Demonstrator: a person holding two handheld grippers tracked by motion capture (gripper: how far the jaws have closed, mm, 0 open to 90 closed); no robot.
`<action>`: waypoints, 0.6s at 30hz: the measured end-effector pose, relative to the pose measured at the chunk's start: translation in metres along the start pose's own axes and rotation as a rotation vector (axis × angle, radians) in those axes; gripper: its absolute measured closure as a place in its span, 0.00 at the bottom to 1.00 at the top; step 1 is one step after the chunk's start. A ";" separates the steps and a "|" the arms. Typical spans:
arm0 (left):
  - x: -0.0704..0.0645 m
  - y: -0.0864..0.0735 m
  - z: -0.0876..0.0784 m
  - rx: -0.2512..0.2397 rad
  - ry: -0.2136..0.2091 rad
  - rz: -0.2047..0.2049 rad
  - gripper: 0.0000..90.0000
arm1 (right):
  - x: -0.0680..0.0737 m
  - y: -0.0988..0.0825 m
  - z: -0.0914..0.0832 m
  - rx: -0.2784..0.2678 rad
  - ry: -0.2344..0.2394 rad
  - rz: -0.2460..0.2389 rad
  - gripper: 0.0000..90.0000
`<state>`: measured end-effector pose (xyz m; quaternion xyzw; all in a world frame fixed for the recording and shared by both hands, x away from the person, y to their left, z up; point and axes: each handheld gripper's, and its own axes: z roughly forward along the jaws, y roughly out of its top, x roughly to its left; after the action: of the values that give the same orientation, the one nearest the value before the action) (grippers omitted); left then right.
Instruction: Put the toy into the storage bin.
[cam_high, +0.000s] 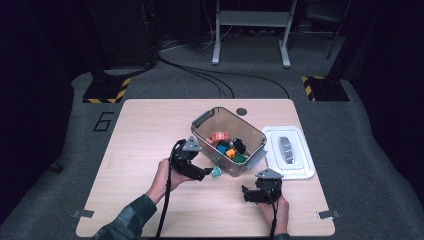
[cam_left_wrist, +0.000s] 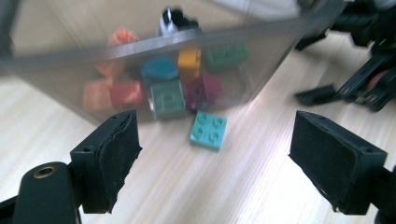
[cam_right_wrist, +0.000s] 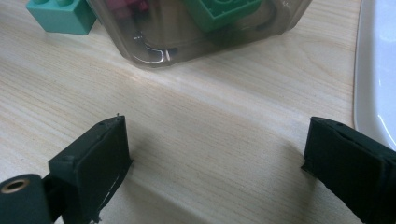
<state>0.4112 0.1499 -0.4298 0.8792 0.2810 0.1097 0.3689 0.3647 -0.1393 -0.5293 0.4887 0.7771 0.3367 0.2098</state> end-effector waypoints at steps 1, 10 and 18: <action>0.000 0.000 0.000 0.000 0.000 0.000 0.17 | 0.000 0.000 0.000 0.000 0.000 0.000 0.07; -0.005 -0.028 0.047 0.026 0.010 -0.023 0.18 | 0.000 0.000 0.000 0.000 0.000 0.000 0.07; -0.007 -0.029 0.066 0.005 0.004 -0.006 0.30 | 0.000 0.000 0.000 0.000 0.000 0.000 0.07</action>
<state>0.4201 0.1239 -0.4970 0.8791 0.2844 0.1098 0.3663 0.3648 -0.1393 -0.5293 0.4886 0.7770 0.3369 0.2098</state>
